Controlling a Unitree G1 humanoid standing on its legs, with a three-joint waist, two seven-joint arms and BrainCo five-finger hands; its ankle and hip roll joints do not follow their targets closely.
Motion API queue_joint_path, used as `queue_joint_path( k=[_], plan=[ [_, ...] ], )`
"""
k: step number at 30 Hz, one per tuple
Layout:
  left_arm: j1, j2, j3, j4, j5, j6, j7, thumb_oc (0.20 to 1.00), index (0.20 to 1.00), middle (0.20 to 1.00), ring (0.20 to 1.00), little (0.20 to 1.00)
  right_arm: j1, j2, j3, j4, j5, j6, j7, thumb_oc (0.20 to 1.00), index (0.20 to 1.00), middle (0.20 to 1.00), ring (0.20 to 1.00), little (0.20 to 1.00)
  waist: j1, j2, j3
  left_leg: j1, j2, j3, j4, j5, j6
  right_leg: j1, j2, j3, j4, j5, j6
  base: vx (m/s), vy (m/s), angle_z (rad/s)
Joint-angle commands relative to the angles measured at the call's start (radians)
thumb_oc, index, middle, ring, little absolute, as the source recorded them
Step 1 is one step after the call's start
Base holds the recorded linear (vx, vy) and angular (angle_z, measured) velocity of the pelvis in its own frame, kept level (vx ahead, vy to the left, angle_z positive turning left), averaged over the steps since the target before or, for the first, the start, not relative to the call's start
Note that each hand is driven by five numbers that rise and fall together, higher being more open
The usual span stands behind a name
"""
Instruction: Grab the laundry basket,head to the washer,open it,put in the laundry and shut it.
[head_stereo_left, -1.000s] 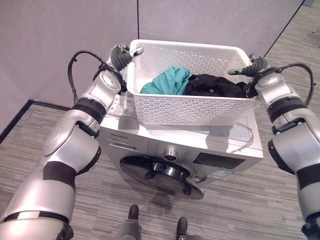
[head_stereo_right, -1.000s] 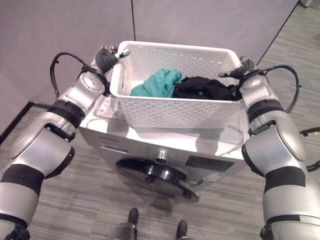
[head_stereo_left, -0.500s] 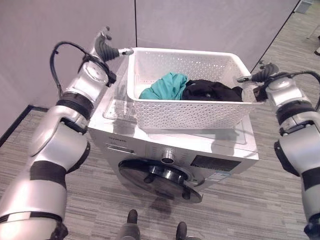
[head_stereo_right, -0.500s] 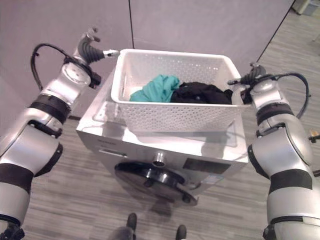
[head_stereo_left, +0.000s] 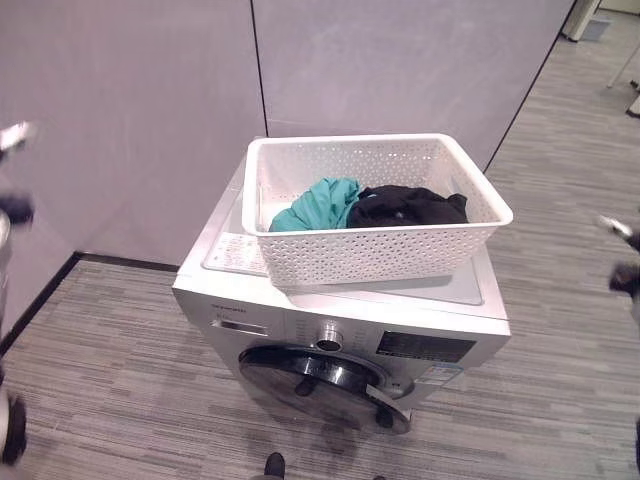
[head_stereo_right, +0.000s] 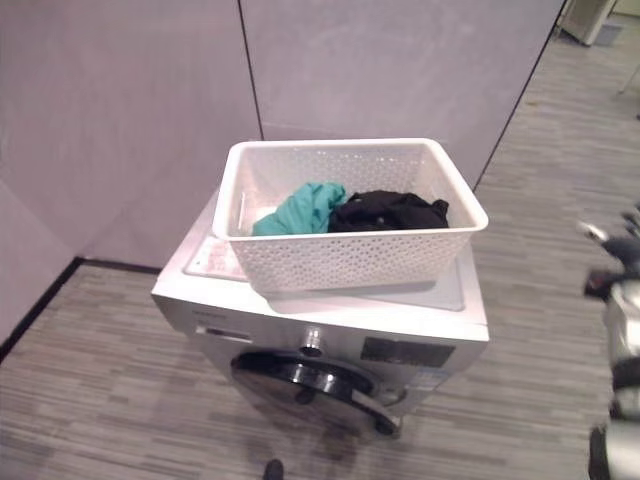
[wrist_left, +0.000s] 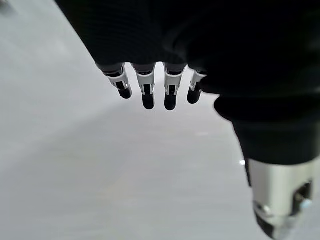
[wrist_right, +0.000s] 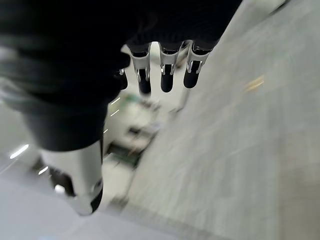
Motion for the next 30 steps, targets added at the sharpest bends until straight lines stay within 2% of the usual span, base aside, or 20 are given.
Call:
queue_joint_path(
  k=[1,2,3,4,5,6,8,10,12,14,16,18,20,22,23,25,26,27,28,30],
  plan=[
    [0.068,-0.073,0.173,-0.005,0.031,-0.019,0.004,1.000,1.000,1.000,1.000,1.000,-0.011,0.012,-0.035,-0.030,0.015,-0.098,-0.036,1.000,1.000,1.000,1.000,1.000,0.047,0.006,-0.009,0.024,0.024,0.005,0.008,-0.085,0.039,0.014,-0.038,-0.050,0.001,-0.069,0.045,0.02,-0.011,-0.17],
    [0.162,-0.128,0.233,-0.036,0.042,-0.018,0.000,1.000,1.000,1.000,1.000,1.000,0.060,0.055,-0.082,-0.063,0.012,-0.103,-0.035,1.000,1.000,1.000,1.000,1.000,0.047,0.004,-0.006,0.023,0.025,0.007,0.007,-0.085,0.040,0.013,-0.038,-0.048,0.001,-0.068,0.043,0.04,-0.014,-0.13],
    [0.176,-0.132,0.241,-0.046,0.044,-0.015,-0.001,1.000,1.000,1.000,1.000,1.000,0.069,0.058,-0.084,-0.072,0.010,-0.100,-0.035,1.000,1.000,1.000,1.000,1.000,0.047,0.005,-0.012,0.027,0.026,0.007,0.006,-0.092,0.039,0.016,-0.037,-0.046,0.001,-0.075,0.044,0.04,-0.013,-0.05],
    [0.299,-0.229,0.298,-0.071,0.063,-0.015,-0.008,1.000,1.000,1.000,1.000,1.000,0.188,0.147,-0.153,-0.128,0.003,-0.107,-0.031,1.000,1.000,1.000,1.000,1.000,0.044,0.000,-0.008,0.025,0.027,0.009,0.005,-0.093,0.040,0.012,-0.034,-0.043,0.000,-0.076,0.041,0.00,0.000,0.00],
    [0.351,-0.286,0.313,-0.080,0.071,-0.018,-0.017,1.000,1.000,1.000,1.000,1.000,0.239,0.196,-0.177,-0.146,-0.007,-0.112,-0.031,1.000,1.000,1.000,1.000,1.000,0.045,-0.002,-0.001,0.023,0.028,0.008,0.009,-0.090,0.041,0.012,-0.033,-0.044,0.001,-0.075,0.037,0.00,0.000,0.00],
    [0.355,-0.287,0.314,-0.083,0.071,-0.016,-0.017,1.000,1.000,1.000,1.000,1.000,0.243,0.198,-0.178,-0.150,-0.008,-0.111,-0.031,1.000,1.000,1.000,1.000,1.000,0.045,-0.002,-0.006,0.025,0.028,0.007,0.006,-0.094,0.040,0.013,-0.032,-0.043,0.000,-0.079,0.038,0.00,0.000,0.00],
    [0.441,-0.425,0.319,-0.049,0.049,-0.026,-0.042,1.000,1.000,1.000,1.000,1.000,0.353,0.313,-0.184,-0.182,-0.054,-0.101,-0.008,1.000,1.000,1.000,1.000,1.000,0.042,-0.009,0.003,0.017,0.029,-0.001,0.006,-0.093,0.041,0.008,-0.028,-0.040,0.000,-0.081,0.031,0.00,-0.037,0.04],
    [0.485,-0.520,0.280,0.000,-0.008,-0.039,-0.080,1.000,1.000,1.000,1.000,1.000,0.406,0.390,-0.140,-0.180,-0.040,-0.107,0.041,1.000,1.000,1.000,1.000,1.000,0.038,-0.013,0.013,0.012,0.030,-0.003,0.007,-0.088,0.040,0.002,-0.026,-0.038,0.000,-0.080,0.025,-0.05,-0.056,0.04],
    [0.473,-0.619,0.192,0.168,-0.086,-0.023,-0.159,1.000,1.000,1.000,1.000,1.000,0.425,0.474,-0.058,-0.128,-0.014,-0.097,0.102,1.000,1.000,1.000,1.000,1.000,0.031,-0.013,0.024,0.009,0.035,-0.002,0.010,-0.084,0.038,-0.001,-0.019,-0.032,0.000,-0.083,0.019,-0.08,-0.060,0.02],
    [0.452,-0.693,0.103,0.299,-0.093,-0.019,-0.203,1.000,1.000,1.000,1.000,1.000,0.422,0.539,0.023,-0.025,0.009,-0.088,0.155,1.000,1.000,1.000,1.000,1.000,0.024,-0.012,0.028,0.001,0.042,-0.004,0.011,-0.071,0.036,-0.009,-0.009,-0.023,0.000,-0.085,0.011,-0.08,-0.070,-0.01],
    [0.437,-0.720,0.071,0.365,-0.095,-0.018,-0.219,1.000,1.000,1.000,1.000,1.000,0.414,0.555,0.061,0.015,0.013,-0.085,0.178,1.000,1.000,1.000,1.000,1.000,0.020,-0.013,0.027,-0.008,0.046,-0.006,0.010,-0.062,0.033,-0.016,-0.005,-0.020,0.000,-0.086,0.008,-0.06,-0.058,-0.01],
    [0.373,-0.778,-0.026,0.532,-0.084,-0.016,-0.237,1.000,1.000,1.000,1.000,1.000,0.373,0.604,0.189,0.175,-0.002,-0.073,0.203,1.000,1.000,1.000,1.000,1.000,0.016,-0.012,0.028,-0.023,0.062,-0.014,0.008,-0.042,0.022,-0.025,0.015,-0.008,0.000,-0.094,-0.007,-0.10,-0.133,0.06],
    [0.326,-0.809,-0.087,0.606,-0.068,-0.017,-0.234,1.000,1.000,1.000,1.000,1.000,0.324,0.648,0.279,0.293,0.009,-0.065,0.209,1.000,1.000,1.000,1.000,1.000,0.019,-0.003,0.028,-0.031,0.076,-0.019,0.008,-0.027,0.012,-0.031,0.033,-0.001,0.000,-0.101,-0.018,-0.08,-0.132,0.16],
    [0.305,-0.833,-0.139,0.617,-0.061,-0.021,-0.234,1.000,1.000,1.000,1.000,1.000,0.296,0.676,0.363,0.354,-0.002,-0.059,0.217,1.000,1.000,1.000,1.000,1.000,0.026,0.007,0.033,-0.041,0.091,-0.026,0.011,-0.012,0.003,-0.037,0.049,0.004,0.000,-0.108,-0.026,-0.07,-0.110,0.09],
    [0.305,-0.833,-0.138,0.617,-0.061,-0.021,-0.234,1.000,1.000,1.000,1.000,1.000,0.295,0.676,0.363,0.355,-0.002,-0.060,0.217,1.000,1.000,1.000,1.000,1.000,0.026,0.007,0.033,-0.041,0.091,-0.026,0.011,-0.012,0.003,-0.037,0.049,0.004,0.000,-0.108,-0.026,-0.20,-0.177,-0.01],
    [0.258,-0.865,-0.234,0.584,-0.070,-0.033,-0.232,1.000,1.000,1.000,1.000,1.000,0.219,0.685,0.492,0.401,-0.071,-0.062,0.200,1.000,1.000,1.000,1.000,1.000,0.050,0.032,0.070,-0.096,0.108,-0.053,0.012,0.048,-0.014,-0.065,0.071,-0.021,0.000,-0.119,-0.040,-0.24,-0.135,0.00],
    [0.258,-0.865,-0.234,0.584,-0.070,-0.033,-0.232,1.000,1.000,1.000,1.000,1.000,0.219,0.685,0.492,0.401,-0.071,-0.062,0.200,1.000,1.000,1.000,1.000,1.000,0.050,0.032,0.069,-0.097,0.108,-0.053,0.012,0.048,-0.014,-0.065,0.071,-0.022,0.000,-0.119,-0.040,-0.36,-0.118,0.11],
    [0.208,-0.883,-0.306,0.562,-0.052,-0.041,-0.211,1.000,1.000,1.000,1.000,1.000,0.155,0.691,0.589,0.417,-0.157,-0.060,0.176,1.000,1.000,1.000,1.000,1.000,0.065,0.051,0.105,-0.167,0.111,-0.078,0.003,0.115,-0.041,-0.089,0.077,-0.060,0.000,-0.136,-0.047,-0.39,-0.099,0.27],
    [0.177,-0.893,-0.334,0.552,-0.044,-0.041,-0.200,1.000,1.000,1.000,1.000,1.000,0.122,0.691,0.629,0.413,-0.199,-0.054,0.163,1.000,1.000,1.000,1.000,1.000,0.069,0.057,0.127,-0.200,0.103,-0.088,0.003,0.131,-0.050,-0.101,0.075,-0.076,0.000,-0.138,-0.051,-0.53,-0.139,0.49],
    [0.143,-0.900,-0.354,0.556,-0.035,-0.044,-0.186,1.000,1.000,1.000,1.000,1.000,0.094,0.691,0.670,0.409,-0.244,-0.052,0.148,1.000,1.000,1.000,1.000,1.000,0.067,0.057,0.144,-0.219,0.094,-0.079,0.003,0.124,-0.047,-0.118,0.066,-0.097,0.000,-0.134,-0.056,-0.27,-0.071,0.99]
  ],
)
